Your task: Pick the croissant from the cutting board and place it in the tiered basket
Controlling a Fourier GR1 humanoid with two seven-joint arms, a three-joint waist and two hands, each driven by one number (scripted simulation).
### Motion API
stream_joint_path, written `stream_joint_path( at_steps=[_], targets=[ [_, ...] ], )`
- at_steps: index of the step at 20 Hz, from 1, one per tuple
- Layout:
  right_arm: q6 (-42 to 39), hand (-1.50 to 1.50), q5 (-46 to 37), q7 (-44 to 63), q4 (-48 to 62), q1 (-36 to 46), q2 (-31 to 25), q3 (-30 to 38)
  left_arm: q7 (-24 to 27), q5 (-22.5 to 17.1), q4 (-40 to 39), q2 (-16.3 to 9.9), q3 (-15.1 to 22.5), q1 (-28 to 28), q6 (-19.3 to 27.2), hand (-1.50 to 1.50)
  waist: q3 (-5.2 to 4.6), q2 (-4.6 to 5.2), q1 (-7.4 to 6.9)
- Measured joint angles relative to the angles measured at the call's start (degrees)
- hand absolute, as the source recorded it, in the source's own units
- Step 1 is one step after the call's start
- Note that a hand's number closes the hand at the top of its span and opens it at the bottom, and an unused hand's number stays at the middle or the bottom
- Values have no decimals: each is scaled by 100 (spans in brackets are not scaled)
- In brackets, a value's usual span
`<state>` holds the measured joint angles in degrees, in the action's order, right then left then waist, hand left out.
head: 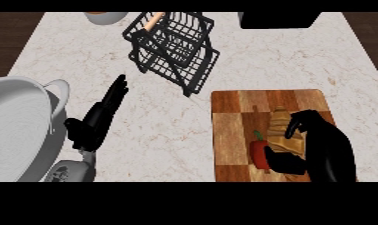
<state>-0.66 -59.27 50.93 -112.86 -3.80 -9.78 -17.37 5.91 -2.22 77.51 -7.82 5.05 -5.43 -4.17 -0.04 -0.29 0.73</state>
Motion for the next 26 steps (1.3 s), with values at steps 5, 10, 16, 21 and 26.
stream_joint_path(
  at_steps=[5, 10, 16, 21, 26],
  targets=[
    [-49, 150, -288, 277, -944, 491, 283, -240, -71, -47, 57, -26, -36, -30, -74, 0, -1, 6, -43],
    [-712, 150, -436, 776, -1044, 1899, 681, -210, 38, 39, -66, 5, -25, -58, -96, 0, -4, 20, -98],
    [-927, 150, -96, 1131, -200, 3808, 889, 305, -197, 49, 101, 75, 1, -170, -73, 0, -5, 24, -157],
    [-891, 150, 256, 1247, 1109, 5258, 934, 866, -90, 116, 12, 137, 42, -186, -64, 0, -8, 42, -221],
    [-519, 150, 476, 1058, 2720, 6286, 951, 1382, -99, 106, -82, 98, -7, -335, -139, 0, -6, 68, -259]
  ],
)
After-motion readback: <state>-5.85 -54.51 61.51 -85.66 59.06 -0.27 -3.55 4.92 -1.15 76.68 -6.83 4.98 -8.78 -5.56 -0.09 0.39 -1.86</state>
